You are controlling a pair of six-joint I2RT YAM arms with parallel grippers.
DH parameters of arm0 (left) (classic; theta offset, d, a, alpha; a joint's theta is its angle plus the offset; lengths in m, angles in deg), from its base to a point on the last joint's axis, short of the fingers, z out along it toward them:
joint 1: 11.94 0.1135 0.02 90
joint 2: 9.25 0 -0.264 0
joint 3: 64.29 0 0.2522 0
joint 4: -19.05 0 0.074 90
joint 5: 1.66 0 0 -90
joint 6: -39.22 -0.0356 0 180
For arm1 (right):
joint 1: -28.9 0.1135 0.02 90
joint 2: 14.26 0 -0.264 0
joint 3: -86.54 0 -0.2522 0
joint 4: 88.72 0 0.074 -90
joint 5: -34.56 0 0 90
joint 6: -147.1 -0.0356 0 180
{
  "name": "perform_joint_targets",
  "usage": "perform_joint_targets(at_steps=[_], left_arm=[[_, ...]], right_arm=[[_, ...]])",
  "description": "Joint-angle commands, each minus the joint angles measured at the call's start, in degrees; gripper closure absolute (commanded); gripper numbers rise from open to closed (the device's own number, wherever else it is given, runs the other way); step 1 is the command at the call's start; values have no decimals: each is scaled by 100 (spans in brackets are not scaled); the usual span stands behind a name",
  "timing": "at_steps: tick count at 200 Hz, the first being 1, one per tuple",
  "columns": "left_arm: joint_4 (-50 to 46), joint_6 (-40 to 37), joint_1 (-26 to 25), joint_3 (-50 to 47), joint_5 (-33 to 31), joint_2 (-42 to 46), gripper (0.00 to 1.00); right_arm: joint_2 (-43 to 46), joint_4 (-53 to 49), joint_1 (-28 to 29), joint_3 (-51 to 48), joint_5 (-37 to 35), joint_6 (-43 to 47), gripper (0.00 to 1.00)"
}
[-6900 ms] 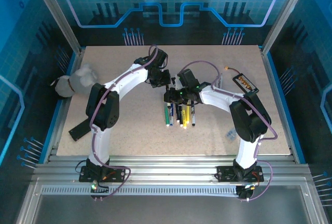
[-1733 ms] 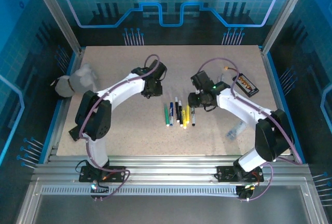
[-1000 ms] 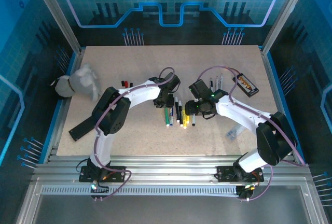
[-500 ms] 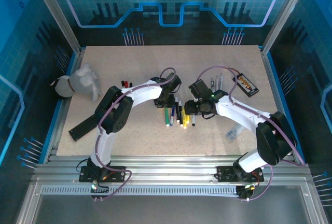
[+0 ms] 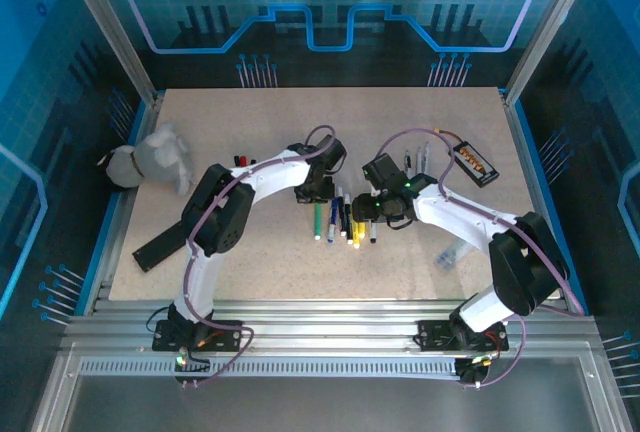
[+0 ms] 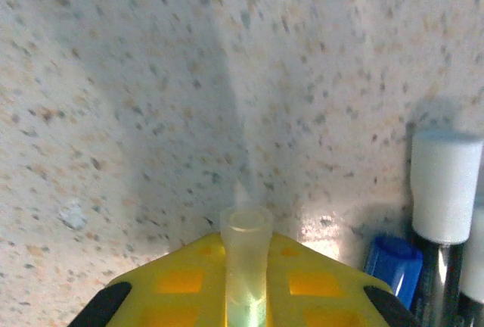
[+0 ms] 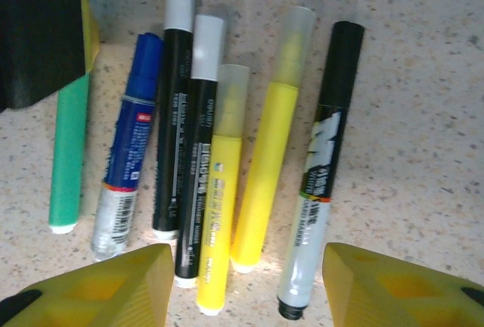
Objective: Open the pen caps
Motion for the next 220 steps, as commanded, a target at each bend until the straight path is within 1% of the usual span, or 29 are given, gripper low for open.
perform_joint_targets(at_steps=[1,42,77,120,181,203,220], left_arm=[[-56,-126,224,339,227,178,90],[-61,-83,323,669,767,428,92],[180,145,315,659,1368,552,92],[310,264,306,581,1569,750,93],[370,314,293,570,1625,895,93],[369,316,276,595,1643,897,93],[370,331,266,592,1658,888,93]], right_arm=[[-22,283,-36,-2,404,-73,44],[-34,872,-54,48,1213,-289,44],[-179,1479,-113,114,1868,-589,43],[-506,1568,-115,401,1962,-645,43],[-990,1823,-99,579,2160,-779,44],[-1099,1875,-89,665,2194,-832,50],[-1159,1876,-78,742,2208,-837,61]])
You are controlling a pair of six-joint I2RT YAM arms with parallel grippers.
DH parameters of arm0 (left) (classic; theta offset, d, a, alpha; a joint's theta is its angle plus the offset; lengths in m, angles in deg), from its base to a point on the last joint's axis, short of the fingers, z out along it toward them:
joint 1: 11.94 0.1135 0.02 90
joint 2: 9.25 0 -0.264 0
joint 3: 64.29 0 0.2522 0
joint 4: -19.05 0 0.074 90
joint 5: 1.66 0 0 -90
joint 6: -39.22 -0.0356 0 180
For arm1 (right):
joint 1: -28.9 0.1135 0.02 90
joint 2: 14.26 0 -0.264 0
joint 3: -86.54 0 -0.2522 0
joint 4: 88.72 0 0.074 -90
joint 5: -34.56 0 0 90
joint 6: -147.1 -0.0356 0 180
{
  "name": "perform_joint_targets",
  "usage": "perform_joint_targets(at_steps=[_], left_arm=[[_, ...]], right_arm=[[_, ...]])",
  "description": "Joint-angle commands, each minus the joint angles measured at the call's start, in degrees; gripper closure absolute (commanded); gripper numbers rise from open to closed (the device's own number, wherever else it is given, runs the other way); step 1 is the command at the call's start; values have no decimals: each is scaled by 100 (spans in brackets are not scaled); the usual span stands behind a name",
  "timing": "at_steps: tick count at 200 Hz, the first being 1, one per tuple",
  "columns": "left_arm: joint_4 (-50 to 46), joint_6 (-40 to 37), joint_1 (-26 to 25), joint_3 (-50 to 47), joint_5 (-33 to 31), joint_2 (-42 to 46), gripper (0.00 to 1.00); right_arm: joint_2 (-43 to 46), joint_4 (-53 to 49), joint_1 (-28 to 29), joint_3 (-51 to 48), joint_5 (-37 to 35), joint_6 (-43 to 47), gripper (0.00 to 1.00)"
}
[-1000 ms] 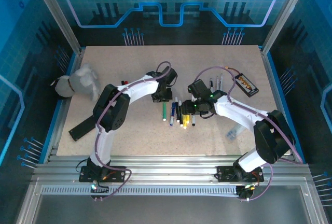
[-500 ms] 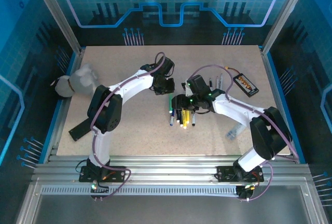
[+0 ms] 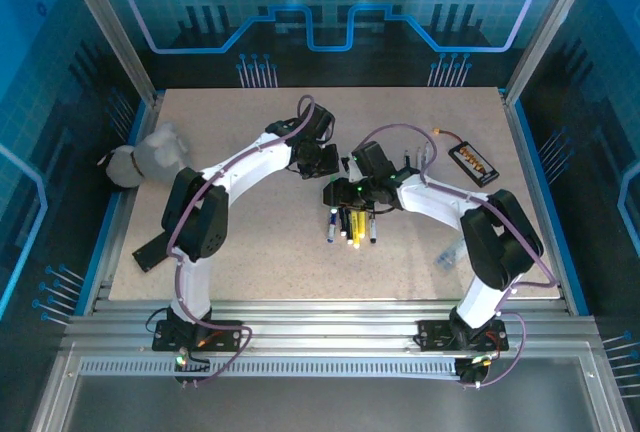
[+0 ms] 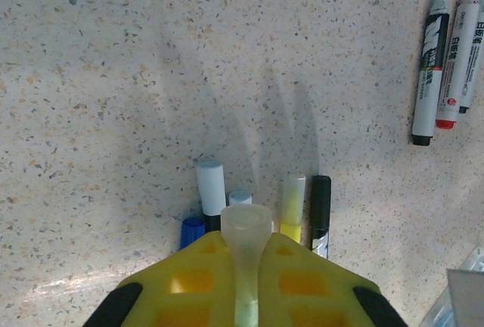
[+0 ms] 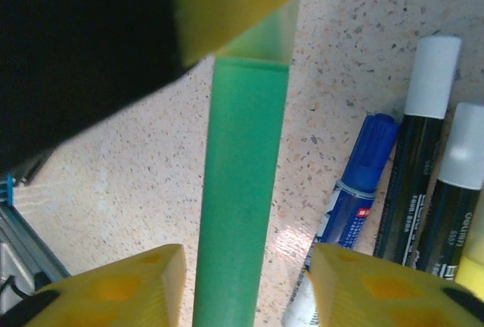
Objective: Open the pen caps
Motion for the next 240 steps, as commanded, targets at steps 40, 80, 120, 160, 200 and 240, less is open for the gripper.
perform_joint_targets(at_steps=[40,80,120,160,200,240], left_arm=[[-1,137,-63,60,156,215,93],[-107,93,-64,-33,-176,302,65],[-27,101,-63,-191,-171,312,61],[122,163,-79,-339,-89,303,62],[175,155,-78,-414,-80,342,73],[152,119,-83,-347,-151,291,100]], right_arm=[[-56,232,-13,167,176,-86,100],[349,780,-100,-457,480,-30,100],[658,1105,-133,-838,719,37,100],[661,1069,-126,-736,731,37,100],[542,984,-125,-562,710,25,100],[464,968,-90,-522,781,3,100]])
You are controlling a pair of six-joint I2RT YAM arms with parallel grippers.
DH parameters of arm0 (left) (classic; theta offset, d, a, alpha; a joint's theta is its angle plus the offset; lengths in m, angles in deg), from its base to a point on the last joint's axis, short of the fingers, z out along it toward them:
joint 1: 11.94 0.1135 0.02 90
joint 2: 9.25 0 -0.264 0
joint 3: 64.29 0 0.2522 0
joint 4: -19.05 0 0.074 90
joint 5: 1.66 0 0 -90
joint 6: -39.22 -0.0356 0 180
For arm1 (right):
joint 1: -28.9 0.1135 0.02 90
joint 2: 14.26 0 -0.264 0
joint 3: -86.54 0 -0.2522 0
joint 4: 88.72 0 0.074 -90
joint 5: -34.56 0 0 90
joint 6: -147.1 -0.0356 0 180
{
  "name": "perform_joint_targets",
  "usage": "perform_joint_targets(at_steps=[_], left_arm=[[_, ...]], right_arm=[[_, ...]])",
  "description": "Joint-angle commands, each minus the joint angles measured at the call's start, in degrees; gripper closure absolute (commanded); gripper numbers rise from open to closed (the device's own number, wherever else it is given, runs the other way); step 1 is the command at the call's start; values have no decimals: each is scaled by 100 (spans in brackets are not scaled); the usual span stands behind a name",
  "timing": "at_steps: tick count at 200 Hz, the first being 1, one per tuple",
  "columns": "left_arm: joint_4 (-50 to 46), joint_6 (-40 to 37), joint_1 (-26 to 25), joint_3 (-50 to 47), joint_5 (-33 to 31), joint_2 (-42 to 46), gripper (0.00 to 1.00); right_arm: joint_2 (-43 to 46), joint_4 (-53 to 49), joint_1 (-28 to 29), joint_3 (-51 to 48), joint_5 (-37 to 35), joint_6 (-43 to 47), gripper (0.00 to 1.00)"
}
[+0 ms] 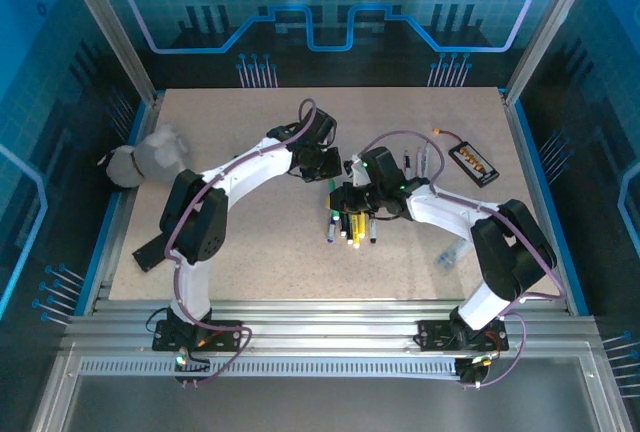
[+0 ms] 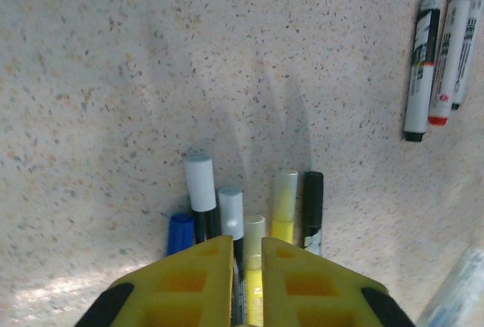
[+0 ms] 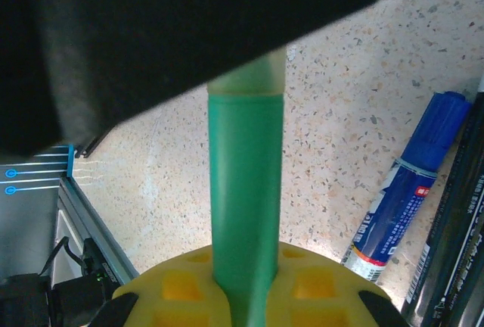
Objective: Open the pen caps
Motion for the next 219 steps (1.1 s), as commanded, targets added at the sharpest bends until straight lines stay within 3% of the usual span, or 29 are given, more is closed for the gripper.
perform_joint_targets(at_steps=[1,23,40,62,82,119,139,166,219], left_arm=[[-170,-36,5,-24,-95,150,100],[-211,-164,138,239,-430,11,100],[-487,-334,565,921,-672,-337,100],[-934,-446,952,2082,-605,-901,100],[-1347,-598,923,2934,-615,-1303,100],[-1558,-753,917,2855,-844,-1331,100],[-1696,-957,942,2528,-1247,-1224,100],[-1811,-1190,1023,2059,-1744,-1087,100],[-1968,-1594,1171,1819,-2619,-1370,100]], right_arm=[[-53,86,-8,219,73,72,100],[-38,-70,98,169,291,66,100],[232,-786,534,25,739,151,100],[1205,-1255,1481,-729,338,35,100],[1786,-1259,1608,-1063,42,-253,100],[1832,-1871,733,-519,-854,199,100],[1247,-2446,85,205,-1634,768,100],[325,-3191,-311,1167,-2796,1355,100],[-978,-3575,-1075,2429,-3012,1758,100]])
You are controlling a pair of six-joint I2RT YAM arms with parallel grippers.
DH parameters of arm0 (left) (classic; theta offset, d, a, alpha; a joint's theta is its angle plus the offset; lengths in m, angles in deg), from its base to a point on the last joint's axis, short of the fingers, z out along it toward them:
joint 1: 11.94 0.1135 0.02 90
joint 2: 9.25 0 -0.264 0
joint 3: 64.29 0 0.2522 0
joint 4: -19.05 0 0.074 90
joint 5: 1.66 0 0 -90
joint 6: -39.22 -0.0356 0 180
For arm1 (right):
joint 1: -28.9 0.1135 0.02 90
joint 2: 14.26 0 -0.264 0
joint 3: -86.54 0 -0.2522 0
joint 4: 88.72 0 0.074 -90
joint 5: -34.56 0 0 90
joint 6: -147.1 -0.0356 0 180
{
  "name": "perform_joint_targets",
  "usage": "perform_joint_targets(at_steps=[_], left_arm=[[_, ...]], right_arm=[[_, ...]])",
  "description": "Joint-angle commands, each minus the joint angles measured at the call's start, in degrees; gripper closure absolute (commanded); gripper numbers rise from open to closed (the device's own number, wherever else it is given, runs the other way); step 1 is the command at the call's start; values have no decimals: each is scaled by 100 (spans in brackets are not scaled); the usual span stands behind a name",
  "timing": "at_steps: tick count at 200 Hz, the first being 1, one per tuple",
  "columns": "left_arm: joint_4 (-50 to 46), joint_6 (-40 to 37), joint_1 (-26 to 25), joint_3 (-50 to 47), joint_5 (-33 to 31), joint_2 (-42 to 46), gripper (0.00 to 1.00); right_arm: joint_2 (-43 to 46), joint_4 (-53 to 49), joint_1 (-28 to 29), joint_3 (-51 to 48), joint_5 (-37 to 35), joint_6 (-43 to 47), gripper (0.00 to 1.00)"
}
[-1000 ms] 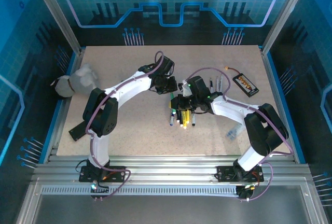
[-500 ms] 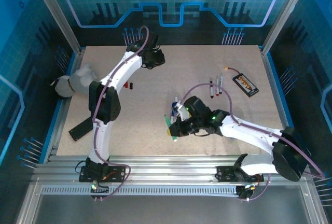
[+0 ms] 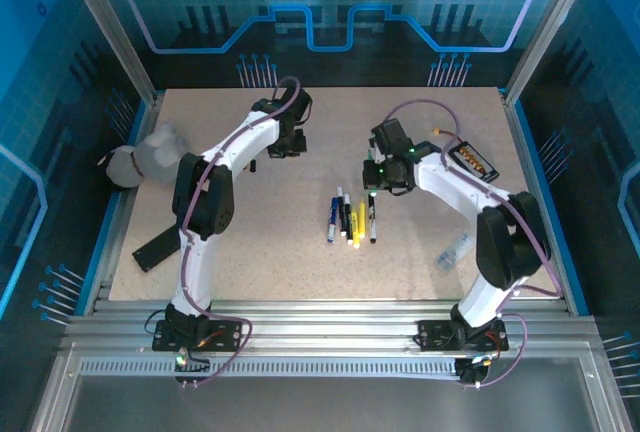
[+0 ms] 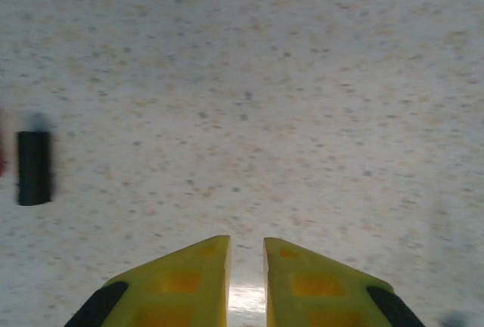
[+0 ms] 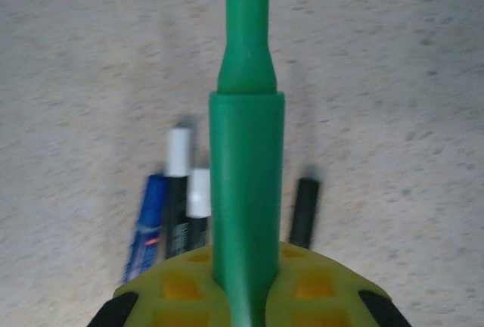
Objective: Open the pen caps
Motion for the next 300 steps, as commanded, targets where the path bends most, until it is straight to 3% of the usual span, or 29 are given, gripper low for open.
perform_joint_targets(at_steps=[1,91,179,239,300], left_arm=[[-253,-332,101,23,-623,-139,100],[-151,-262,540,181,-452,-763,100],[-179,-231,647,103,-428,-984,95],[-241,-240,645,153,-504,-1029,82],[-340,-232,647,172,-608,-998,78]], right_arm=[[-464,-561,-316,560,-339,358,100],[-1951,-916,-735,1590,-728,462,100],[-2219,-963,-927,1551,-1167,351,95],[-2265,-1123,-944,1672,-1496,275,72],[-2284,-1310,-945,1816,-1798,237,67]])
